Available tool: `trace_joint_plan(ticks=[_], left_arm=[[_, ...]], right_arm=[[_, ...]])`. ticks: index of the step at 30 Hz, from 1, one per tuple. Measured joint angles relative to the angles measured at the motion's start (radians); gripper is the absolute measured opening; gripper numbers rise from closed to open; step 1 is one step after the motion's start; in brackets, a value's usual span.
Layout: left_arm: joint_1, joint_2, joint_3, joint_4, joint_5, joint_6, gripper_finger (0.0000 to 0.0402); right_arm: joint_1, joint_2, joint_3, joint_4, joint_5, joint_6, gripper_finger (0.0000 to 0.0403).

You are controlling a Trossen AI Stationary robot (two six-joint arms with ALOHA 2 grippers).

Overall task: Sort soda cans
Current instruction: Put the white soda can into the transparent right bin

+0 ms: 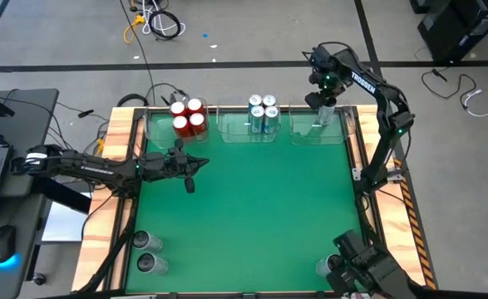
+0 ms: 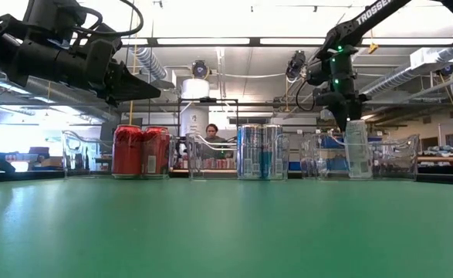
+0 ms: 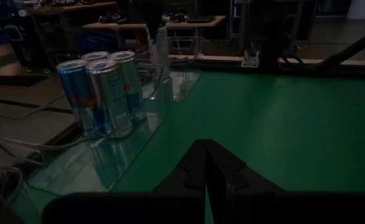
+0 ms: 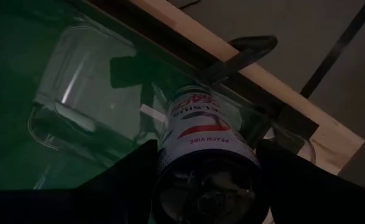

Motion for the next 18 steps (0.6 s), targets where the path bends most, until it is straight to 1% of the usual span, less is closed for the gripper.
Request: trace_joint_plan(ticks=[6, 11, 18], left_arm=[[0.000, 0.000, 0.000, 0.000, 0.000, 0.000, 0.0005], [0.000, 0.000, 0.000, 0.000, 0.000, 0.000, 0.0005], [0.000, 0.000, 0.000, 0.002, 0.000, 0.000, 0.0005]], right_arm=[[0.000, 0.002, -0.033, 0.014, 0.050, -0.001, 0.0275], [0.000, -0.019, -0.038, 0.022, 0.069, -0.022, 0.0277], [0.000, -0.086, -0.042, 0.036, 0.072, -0.054, 0.0280]])
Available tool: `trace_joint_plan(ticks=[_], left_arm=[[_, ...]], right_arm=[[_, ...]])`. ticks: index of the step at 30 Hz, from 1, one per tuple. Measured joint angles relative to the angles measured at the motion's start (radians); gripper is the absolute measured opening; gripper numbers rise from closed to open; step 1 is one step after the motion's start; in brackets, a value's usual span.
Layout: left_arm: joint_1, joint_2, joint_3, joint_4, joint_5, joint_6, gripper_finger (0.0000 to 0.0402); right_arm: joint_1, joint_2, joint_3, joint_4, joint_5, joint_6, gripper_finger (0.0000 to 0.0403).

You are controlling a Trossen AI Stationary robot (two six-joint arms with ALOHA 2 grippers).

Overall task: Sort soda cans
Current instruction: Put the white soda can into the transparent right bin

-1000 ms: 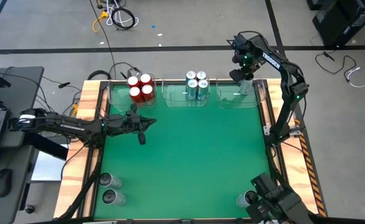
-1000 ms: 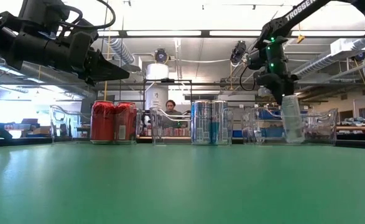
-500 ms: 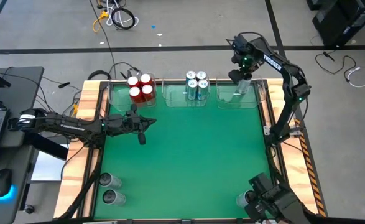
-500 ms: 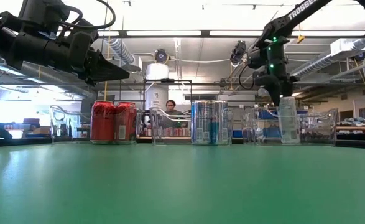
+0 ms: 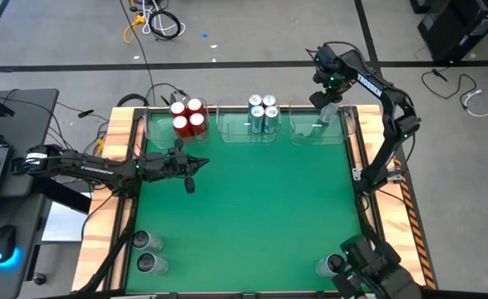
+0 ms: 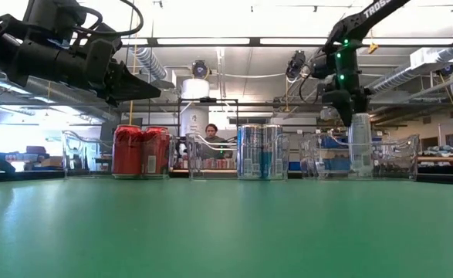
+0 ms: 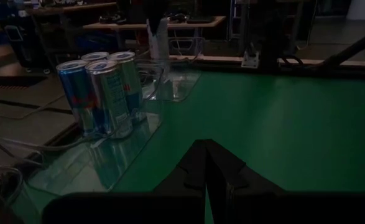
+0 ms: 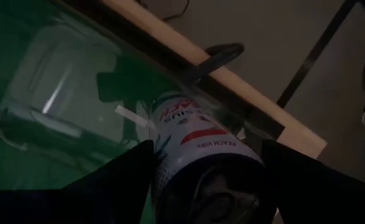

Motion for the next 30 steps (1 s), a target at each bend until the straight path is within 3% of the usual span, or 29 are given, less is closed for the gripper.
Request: trace_joint_plan(ticks=[7, 19, 30], left_arm=[[0.000, 0.000, 0.000, 0.002, 0.000, -0.001, 0.0005], [0.000, 0.000, 0.000, 0.001, 0.000, -0.004, 0.0005], [0.000, 0.000, 0.000, 0.001, 0.000, -0.002, 0.0005]], right_arm=[[0.001, -0.036, 0.002, 0.031, 0.000, -0.009, 0.0289], [0.001, -0.034, -0.092, 0.076, -0.005, -0.040, 0.0262], [0.002, -0.103, -0.092, 0.150, -0.010, -0.052, 0.0272]])
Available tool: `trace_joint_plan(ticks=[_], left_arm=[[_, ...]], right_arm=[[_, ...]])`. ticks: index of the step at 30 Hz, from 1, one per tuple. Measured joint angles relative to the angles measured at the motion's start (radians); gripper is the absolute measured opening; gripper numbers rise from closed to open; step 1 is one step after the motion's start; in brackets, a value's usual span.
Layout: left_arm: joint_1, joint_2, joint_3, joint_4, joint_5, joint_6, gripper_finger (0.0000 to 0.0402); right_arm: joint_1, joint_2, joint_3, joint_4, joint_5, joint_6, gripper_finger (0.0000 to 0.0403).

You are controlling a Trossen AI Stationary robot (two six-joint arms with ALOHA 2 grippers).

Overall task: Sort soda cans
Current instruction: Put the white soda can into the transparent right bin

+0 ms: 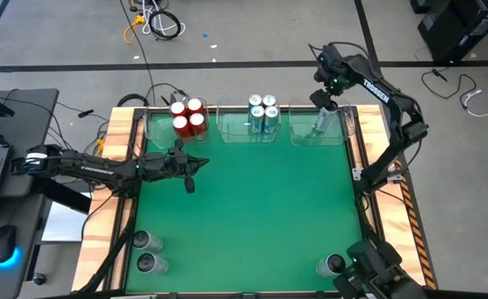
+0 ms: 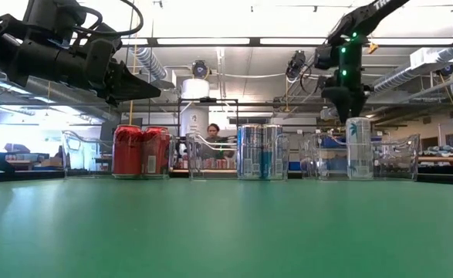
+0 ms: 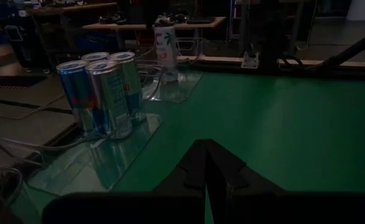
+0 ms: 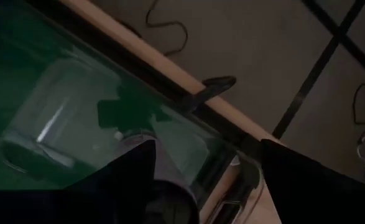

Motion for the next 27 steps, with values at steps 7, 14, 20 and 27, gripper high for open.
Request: trace_joint_plan(ticks=[7, 14, 20, 27], left_arm=[[0.000, 0.000, 0.000, 0.000, 0.000, 0.000, 0.0005], [0.000, 0.000, 0.000, -0.002, 0.000, 0.000, 0.0005], [0.000, 0.000, 0.000, -0.011, 0.000, -0.002, 0.0005], [0.000, 0.000, 0.000, -0.011, 0.000, -0.004, 0.0005]], right_arm=[[0.065, -0.076, 0.001, -0.037, -0.085, 0.029, 0.0249], [0.140, -0.096, 0.001, -0.139, -0.096, 0.106, 0.0210], [0.124, -0.094, -0.015, -0.194, -0.059, 0.133, 0.0262], [0.090, -0.094, -0.083, -0.120, -0.044, 0.118, 0.0329]])
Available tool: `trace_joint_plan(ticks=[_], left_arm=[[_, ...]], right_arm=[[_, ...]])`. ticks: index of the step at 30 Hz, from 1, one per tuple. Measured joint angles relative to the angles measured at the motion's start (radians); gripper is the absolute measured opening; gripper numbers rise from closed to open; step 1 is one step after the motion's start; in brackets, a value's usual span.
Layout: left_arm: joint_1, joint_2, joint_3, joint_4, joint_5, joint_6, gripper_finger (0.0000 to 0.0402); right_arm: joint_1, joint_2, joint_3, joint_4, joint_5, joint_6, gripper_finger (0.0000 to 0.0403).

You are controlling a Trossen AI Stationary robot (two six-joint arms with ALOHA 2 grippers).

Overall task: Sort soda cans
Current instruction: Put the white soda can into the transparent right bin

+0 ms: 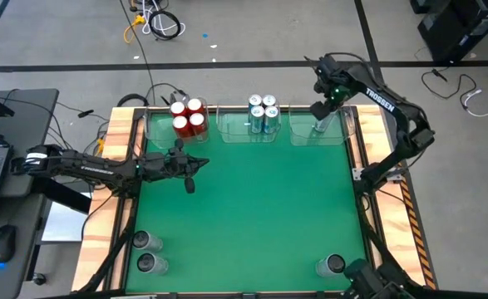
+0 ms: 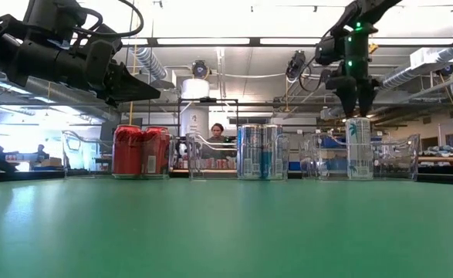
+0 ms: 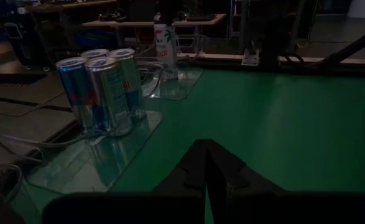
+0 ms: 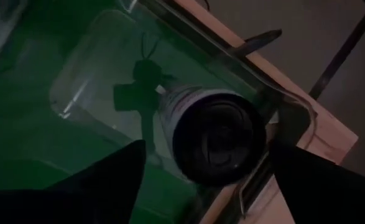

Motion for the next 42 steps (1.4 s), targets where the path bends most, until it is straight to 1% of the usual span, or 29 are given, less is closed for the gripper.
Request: trace_joint_plan(ticks=[4, 7, 14, 19, 22, 34, 42], left_arm=[[0.000, 0.000, 0.000, 0.000, 0.000, 0.000, 0.0005], [0.000, 0.000, 0.000, 0.001, 0.000, 0.000, 0.0005], [0.000, 0.000, 0.000, 0.001, 0.000, 0.000, 0.0005], [0.000, 0.000, 0.000, 0.001, 0.000, 0.000, 0.0005], [0.000, 0.000, 0.000, 0.001, 0.000, 0.000, 0.0005], [0.000, 0.000, 0.000, 0.000, 0.000, 0.001, 0.0005], [0.000, 0.000, 0.000, 0.000, 0.000, 0.002, 0.0005]], right_arm=[[-0.012, 0.001, -0.069, 0.075, -0.001, -0.010, 0.0331], [-0.019, 0.001, -0.108, 0.121, -0.001, -0.020, 0.0318], [-0.020, 0.001, -0.119, 0.153, 0.005, -0.006, 0.0247], [-0.034, 0.001, -0.114, 0.146, 0.036, 0.031, 0.0247], [-0.057, 0.001, -0.114, 0.129, 0.079, 0.050, 0.0247], [-0.080, 0.000, -0.113, 0.187, 0.085, 0.109, 0.0247], [-0.094, 0.000, -0.113, 0.239, 0.090, 0.208, 0.0247]])
